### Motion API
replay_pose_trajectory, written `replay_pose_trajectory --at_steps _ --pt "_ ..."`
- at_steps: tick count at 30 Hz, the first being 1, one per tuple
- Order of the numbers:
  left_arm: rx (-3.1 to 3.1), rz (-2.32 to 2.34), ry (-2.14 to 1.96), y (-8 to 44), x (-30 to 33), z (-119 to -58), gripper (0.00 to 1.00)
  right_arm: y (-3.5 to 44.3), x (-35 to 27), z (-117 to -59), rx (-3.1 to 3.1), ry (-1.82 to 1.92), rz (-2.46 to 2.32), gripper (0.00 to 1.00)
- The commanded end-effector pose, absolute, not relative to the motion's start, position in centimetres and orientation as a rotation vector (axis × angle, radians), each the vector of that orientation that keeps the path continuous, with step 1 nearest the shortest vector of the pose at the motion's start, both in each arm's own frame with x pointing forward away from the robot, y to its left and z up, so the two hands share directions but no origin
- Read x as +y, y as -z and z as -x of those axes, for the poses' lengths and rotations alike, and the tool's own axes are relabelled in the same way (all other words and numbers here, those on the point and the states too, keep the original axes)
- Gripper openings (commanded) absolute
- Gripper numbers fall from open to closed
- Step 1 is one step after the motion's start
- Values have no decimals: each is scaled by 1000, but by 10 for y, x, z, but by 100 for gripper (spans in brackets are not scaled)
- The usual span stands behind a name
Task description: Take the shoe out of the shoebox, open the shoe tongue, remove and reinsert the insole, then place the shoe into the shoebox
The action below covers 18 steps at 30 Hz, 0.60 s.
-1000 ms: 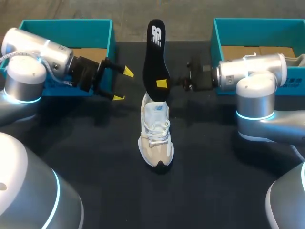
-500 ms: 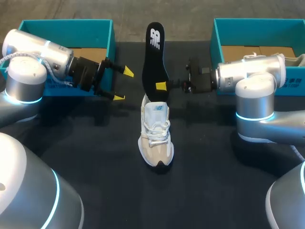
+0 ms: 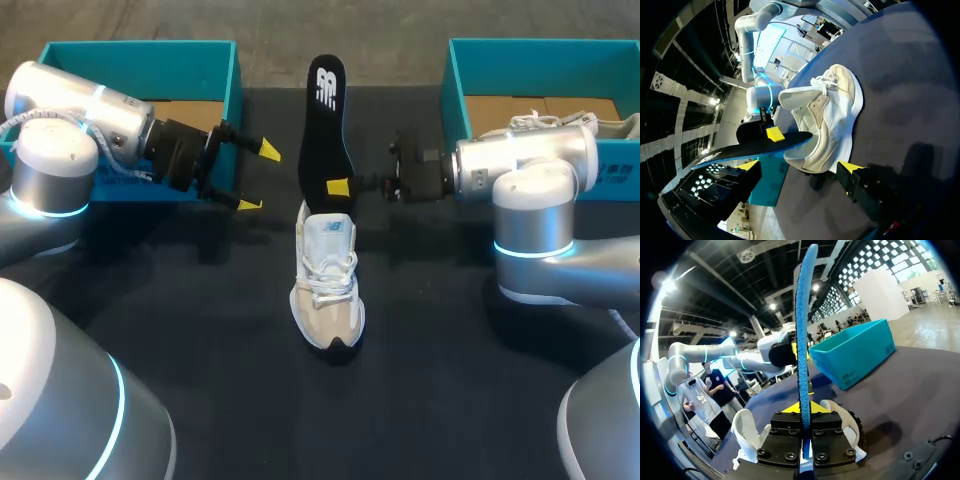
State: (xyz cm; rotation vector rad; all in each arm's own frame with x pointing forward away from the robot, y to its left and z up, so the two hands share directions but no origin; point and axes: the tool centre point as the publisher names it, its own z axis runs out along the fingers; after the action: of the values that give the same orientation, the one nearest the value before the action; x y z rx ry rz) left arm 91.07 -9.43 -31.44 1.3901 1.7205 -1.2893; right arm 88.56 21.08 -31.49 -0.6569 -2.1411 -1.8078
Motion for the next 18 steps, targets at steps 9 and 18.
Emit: replay_pose_trajectory --at_steps 9,18 --pt "1718 -1391 1290 316 -94 -911 100 294 215 -896 -2179 1811 608 0" --pt "1718 -1391 1290 316 -94 -911 100 292 209 -891 -2169 1780 622 0"
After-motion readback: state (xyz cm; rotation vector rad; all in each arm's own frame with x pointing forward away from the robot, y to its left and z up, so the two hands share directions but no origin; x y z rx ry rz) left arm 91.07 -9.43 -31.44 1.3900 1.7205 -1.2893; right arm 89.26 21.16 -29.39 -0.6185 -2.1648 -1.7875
